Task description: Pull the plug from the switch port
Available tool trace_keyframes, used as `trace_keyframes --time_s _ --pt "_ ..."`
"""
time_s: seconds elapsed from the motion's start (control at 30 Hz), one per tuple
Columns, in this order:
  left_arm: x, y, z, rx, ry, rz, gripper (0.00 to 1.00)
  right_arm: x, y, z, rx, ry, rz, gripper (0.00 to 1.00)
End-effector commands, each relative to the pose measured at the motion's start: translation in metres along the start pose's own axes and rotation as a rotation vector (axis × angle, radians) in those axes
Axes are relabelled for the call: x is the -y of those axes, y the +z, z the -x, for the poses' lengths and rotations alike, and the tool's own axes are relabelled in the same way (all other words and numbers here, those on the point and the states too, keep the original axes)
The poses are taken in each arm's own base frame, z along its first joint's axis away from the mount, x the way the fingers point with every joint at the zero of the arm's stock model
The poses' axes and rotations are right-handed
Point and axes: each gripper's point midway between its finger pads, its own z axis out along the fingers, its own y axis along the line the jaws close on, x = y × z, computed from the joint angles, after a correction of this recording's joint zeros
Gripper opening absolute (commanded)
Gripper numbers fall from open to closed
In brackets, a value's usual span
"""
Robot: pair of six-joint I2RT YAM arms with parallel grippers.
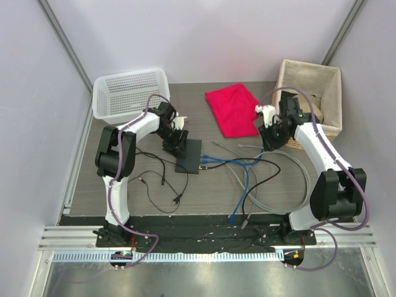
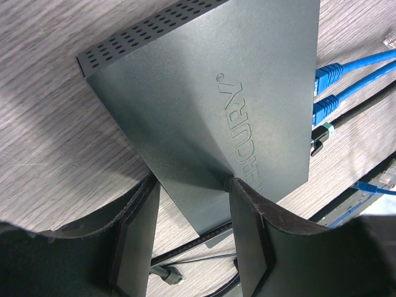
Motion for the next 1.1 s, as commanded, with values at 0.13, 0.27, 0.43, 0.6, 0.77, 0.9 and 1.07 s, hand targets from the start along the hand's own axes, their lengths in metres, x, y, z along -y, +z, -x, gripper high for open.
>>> trace_keyframes --time_s 0.13,0.27,0.43,0.6,0.77,0.9,1.07 --pt "-0.003 0.013 -0.002 -0.025 0.02 0.039 0.53 0.011 0.002 -0.096 -0.269 0.137 -0.137 0.35" --pt "-0.001 0.015 -0.006 -0.03 0.026 0.038 0.53 0.046 -0.026 -0.085 -0.109 0.369 -0.169 0.35" --pt "0.003 0.019 -0.005 -0.036 0.032 0.032 0.53 0.071 -0.054 -0.08 0.01 0.397 -0.248 0.43" --pt "0.007 0.024 -0.006 -0.048 0.035 0.022 0.53 0.061 -0.037 -0.134 -0.201 0.289 -0.212 0.37" --pt "0.006 0.023 -0.008 -0.049 0.037 0.027 0.53 0.055 -0.029 -0.182 -0.32 0.237 -0.154 0.3" --pt "0.006 0.026 -0.01 -0.055 0.034 0.022 0.53 0.027 -0.021 -0.217 -0.487 0.233 0.017 0.23" --pt "0.005 0.027 -0.009 -0.059 0.034 0.027 0.54 -0.008 -0.008 -0.16 -0.244 0.269 0.252 0.4"
